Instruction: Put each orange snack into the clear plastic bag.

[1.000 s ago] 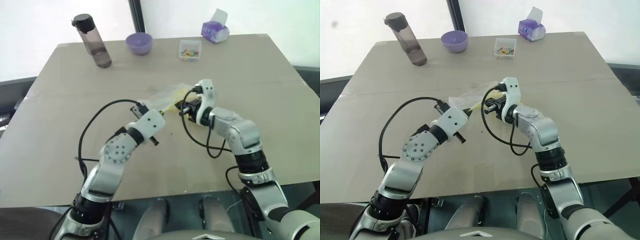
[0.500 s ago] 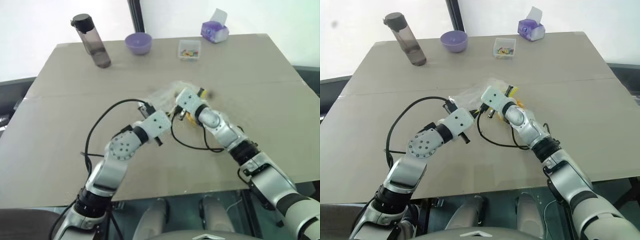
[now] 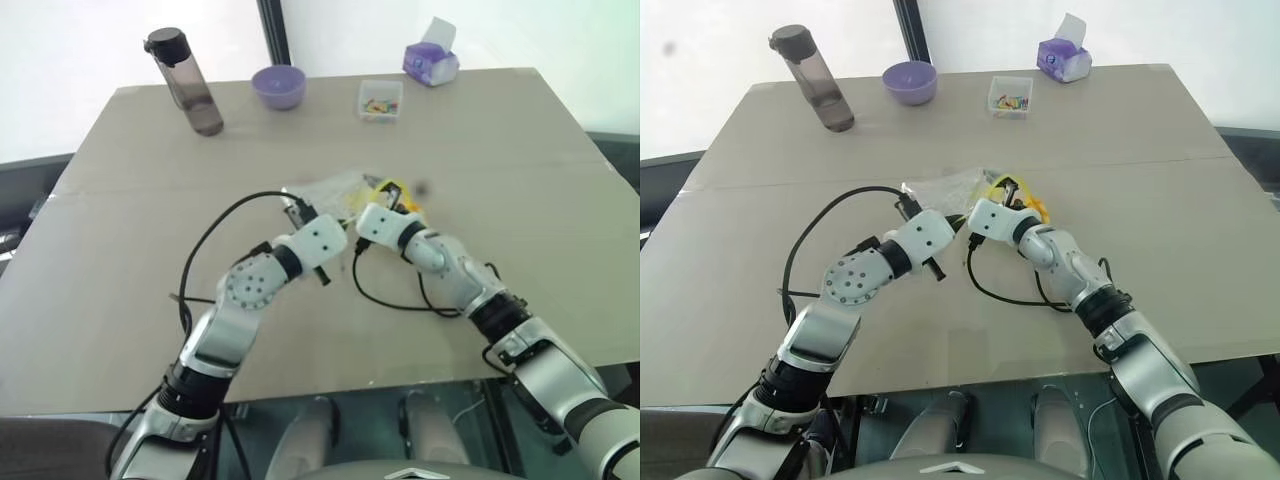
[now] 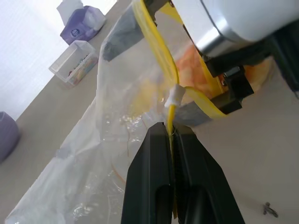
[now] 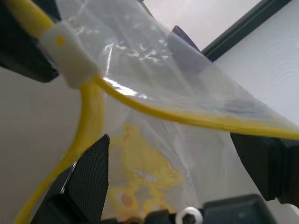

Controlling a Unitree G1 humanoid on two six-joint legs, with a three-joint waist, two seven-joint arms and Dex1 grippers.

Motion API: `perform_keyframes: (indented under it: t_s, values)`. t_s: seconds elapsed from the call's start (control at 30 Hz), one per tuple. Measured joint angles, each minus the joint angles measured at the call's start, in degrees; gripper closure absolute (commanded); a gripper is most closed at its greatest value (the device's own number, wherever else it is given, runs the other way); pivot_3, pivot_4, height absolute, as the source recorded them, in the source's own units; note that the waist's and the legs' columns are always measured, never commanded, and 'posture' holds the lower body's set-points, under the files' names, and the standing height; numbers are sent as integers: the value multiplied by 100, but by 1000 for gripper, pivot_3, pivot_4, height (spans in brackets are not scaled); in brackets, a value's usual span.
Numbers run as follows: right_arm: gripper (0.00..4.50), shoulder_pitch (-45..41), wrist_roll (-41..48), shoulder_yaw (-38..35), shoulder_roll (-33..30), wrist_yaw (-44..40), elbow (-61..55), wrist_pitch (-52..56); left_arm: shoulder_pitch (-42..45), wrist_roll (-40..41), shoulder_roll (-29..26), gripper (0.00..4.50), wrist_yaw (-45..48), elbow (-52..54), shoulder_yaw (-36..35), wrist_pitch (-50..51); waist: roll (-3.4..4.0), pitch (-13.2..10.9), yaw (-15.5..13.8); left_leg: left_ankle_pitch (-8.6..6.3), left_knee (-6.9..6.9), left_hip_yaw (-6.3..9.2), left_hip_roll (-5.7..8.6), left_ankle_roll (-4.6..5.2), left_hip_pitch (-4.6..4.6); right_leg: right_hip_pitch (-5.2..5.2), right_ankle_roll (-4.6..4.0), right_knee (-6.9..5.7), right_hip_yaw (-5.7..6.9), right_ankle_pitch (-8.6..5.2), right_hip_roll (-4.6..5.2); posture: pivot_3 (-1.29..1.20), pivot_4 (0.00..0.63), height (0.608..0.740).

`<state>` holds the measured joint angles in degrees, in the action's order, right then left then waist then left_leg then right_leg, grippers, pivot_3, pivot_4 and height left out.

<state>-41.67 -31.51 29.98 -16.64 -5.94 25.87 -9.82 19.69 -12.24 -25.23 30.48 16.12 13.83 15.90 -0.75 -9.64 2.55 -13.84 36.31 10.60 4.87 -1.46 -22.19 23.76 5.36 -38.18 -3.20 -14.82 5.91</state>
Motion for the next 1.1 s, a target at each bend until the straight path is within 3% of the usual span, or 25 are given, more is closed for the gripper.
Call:
perform_keyframes:
  t_s: [0.3,0.57,0.83,1.1]
  values:
    - [129,733,331,-511,-96,-512,-1042,368,24,-13,17,4500,-98,-92,-36,23,-1,0,-5,0,1,1,0,0,0,-2,1,0,0,0,0,0,150,740]
    - [129,2000,1472,-1511,-288,-1299,-2689,1163,10,-11,62,4500,-323,-100,-262,238,-1,1,1,-1,5,0,-1,1,13,-19,6,2,-1,3,-1,0,150,740]
    - [129,1954,3100,-2847,525,-1383,-2934,2964,-72,-14,77,4500,-389,-99,-265,333,-1,1,-9,-1,5,1,-3,1,14,-21,5,2,-2,4,-2,0,150,740]
    - [129,1824,4096,-2831,688,-1860,-2977,4251,-73,-30,74,4500,-474,-99,-284,380,-1,1,-17,-1,5,1,0,2,13,-20,5,2,-1,4,0,0,150,740]
